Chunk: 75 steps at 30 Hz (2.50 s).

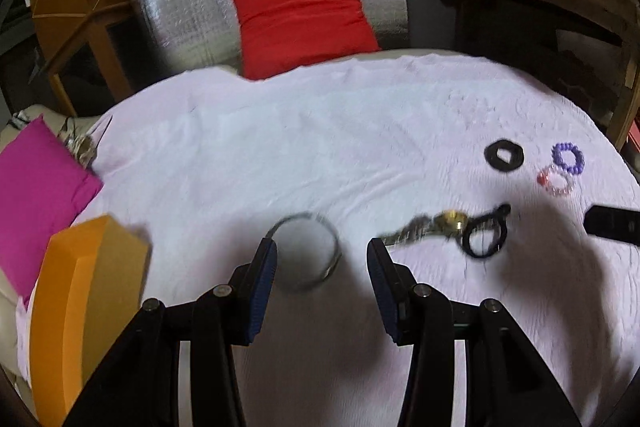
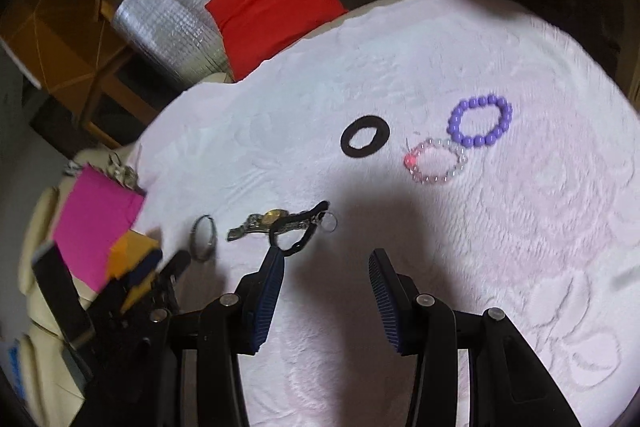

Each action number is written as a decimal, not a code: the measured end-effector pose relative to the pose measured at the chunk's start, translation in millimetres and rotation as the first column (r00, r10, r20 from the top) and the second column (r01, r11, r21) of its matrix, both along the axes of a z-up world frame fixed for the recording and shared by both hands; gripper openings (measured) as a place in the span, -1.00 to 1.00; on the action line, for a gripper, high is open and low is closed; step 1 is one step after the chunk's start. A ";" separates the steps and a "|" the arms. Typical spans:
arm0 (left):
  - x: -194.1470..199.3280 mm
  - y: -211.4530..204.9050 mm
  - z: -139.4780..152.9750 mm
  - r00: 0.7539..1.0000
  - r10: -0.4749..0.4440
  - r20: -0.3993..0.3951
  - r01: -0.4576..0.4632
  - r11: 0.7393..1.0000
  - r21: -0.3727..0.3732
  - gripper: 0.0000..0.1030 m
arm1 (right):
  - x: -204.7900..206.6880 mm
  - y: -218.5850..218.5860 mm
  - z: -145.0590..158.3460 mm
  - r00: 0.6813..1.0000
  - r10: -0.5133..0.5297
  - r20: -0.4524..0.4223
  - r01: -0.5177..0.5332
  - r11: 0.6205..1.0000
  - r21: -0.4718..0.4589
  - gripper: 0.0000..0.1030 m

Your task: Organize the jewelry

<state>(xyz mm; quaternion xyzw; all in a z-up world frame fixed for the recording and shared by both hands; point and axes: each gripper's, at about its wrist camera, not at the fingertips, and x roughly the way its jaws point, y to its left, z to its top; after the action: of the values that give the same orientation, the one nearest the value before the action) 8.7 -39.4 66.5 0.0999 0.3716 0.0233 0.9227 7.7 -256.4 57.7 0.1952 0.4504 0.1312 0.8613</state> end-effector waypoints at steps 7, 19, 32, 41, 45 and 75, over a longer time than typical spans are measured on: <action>29.9 -12.1 -15.7 0.998 -0.055 -0.005 0.055 0.997 0.047 -0.07 | -4.0 13.4 8.9 0.996 -0.044 0.072 0.061 0.965 -0.254 -0.06; 37.3 -22.5 -20.1 0.993 -0.122 0.010 0.121 0.991 0.064 -0.07 | -3.2 13.4 12.6 0.991 -0.082 0.107 0.113 0.940 -0.322 -0.06; 43.4 -33.4 -32.3 0.978 -0.205 -0.021 0.206 0.978 0.020 -0.50 | 3.3 15.2 4.9 0.991 -0.091 0.097 0.118 0.939 -0.322 -0.06; 43.5 -23.4 -36.0 0.973 -0.222 -0.066 0.215 0.972 -0.099 -0.97 | 13.5 4.6 -10.1 0.991 -0.129 0.038 0.135 0.958 -0.251 -0.06; 37.6 -15.1 -29.8 0.975 -0.216 -0.061 0.207 0.971 -0.122 -0.99 | 18.8 3.2 -17.6 0.991 -0.132 0.010 0.131 0.971 -0.199 -0.06; 26.9 -11.0 -36.0 0.887 -0.445 -0.120 0.391 0.865 -0.315 -0.81 | 35.5 3.8 -35.8 0.989 -0.132 -0.062 0.127 0.989 -0.078 -0.06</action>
<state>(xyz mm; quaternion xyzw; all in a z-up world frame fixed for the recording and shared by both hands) 35.6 -50.4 30.5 0.0478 0.4259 -0.2407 0.8708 43.2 -252.6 21.9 0.1966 0.4699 0.0516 0.8590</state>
